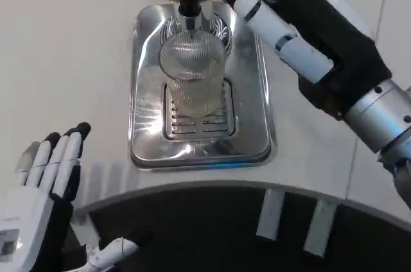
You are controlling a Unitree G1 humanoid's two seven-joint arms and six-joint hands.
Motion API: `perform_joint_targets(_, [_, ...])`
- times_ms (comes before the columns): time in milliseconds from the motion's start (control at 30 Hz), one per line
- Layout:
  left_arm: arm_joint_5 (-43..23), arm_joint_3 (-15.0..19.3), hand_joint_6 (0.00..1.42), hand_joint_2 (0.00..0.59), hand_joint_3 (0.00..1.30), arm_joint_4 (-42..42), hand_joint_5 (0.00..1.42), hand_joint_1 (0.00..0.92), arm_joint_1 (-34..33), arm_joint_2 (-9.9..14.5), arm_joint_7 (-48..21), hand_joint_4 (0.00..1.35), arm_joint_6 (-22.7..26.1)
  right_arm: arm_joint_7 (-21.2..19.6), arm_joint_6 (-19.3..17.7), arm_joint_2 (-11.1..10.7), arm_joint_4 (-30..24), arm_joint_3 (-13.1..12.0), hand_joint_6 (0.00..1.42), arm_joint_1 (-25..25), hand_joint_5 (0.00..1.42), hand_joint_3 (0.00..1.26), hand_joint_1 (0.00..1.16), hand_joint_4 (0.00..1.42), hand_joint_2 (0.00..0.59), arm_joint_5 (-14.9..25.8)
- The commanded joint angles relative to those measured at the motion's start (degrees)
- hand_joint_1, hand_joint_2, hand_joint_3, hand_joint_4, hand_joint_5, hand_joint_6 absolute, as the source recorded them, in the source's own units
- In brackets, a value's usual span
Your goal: Grasp the cup under the faucet to collect the drink, then remove the cup.
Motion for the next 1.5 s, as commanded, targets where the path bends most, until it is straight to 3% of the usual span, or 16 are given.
perform_joint_targets(33, [-0.7,0.7,0.0,0.064,0.0,1.5,0.0,0.034,0.4,0.3,0.9,0.0,-0.7,-0.3,-0.8,2.0,1.8,2.0,0.0,0.3,0.0,0.0,0.25,0.0,0.545,1.7])
perform_joint_targets(233, [-0.9,1.1,0.0,0.064,0.0,2.2,0.0,0.033,0.1,0.1,1.1,0.0,-0.9,0.1,0.1,2.5,2.1,3.7,0.0,-1.9,0.0,0.0,0.25,0.0,0.545,2.0])
perform_joint_targets(567, [-1.5,1.1,0.0,0.064,0.0,3.8,0.0,0.033,-1.4,0.3,1.0,0.0,-1.2,0.5,1.6,0.7,3.4,5.3,0.0,-5.3,0.0,0.0,0.24,0.0,0.544,0.6])
perform_joint_targets(967, [-1.9,0.6,0.0,0.064,0.0,4.7,0.0,0.033,-1.9,0.2,0.9,0.0,-1.2,5.0,6.6,-4.0,4.8,10.3,0.0,-10.5,0.0,0.0,0.01,0.0,0.484,-0.9])
perform_joint_targets(1167, [-2.3,0.5,0.01,0.064,0.0,5.0,0.03,0.032,-2.2,0.0,0.8,0.0,-1.2,7.4,9.1,-7.2,3.7,14.0,0.0,-13.7,0.0,0.0,0.0,0.0,0.479,-4.0])
perform_joint_targets(1367, [-2.4,0.3,0.03,0.065,0.0,5.3,0.05,0.032,-2.6,-0.3,1.0,0.0,-1.1,9.9,7.6,-11.6,1.1,19.7,0.0,-18.0,0.0,0.0,0.0,0.0,0.485,-12.1])
perform_joint_targets(1500, [-2.4,0.2,0.04,0.065,0.0,5.6,0.06,0.032,-2.6,-0.8,1.7,0.0,-1.2,11.5,7.8,-13.0,0.0,22.2,0.0,-19.9,0.0,0.01,0.0,0.0,0.497,-16.6])
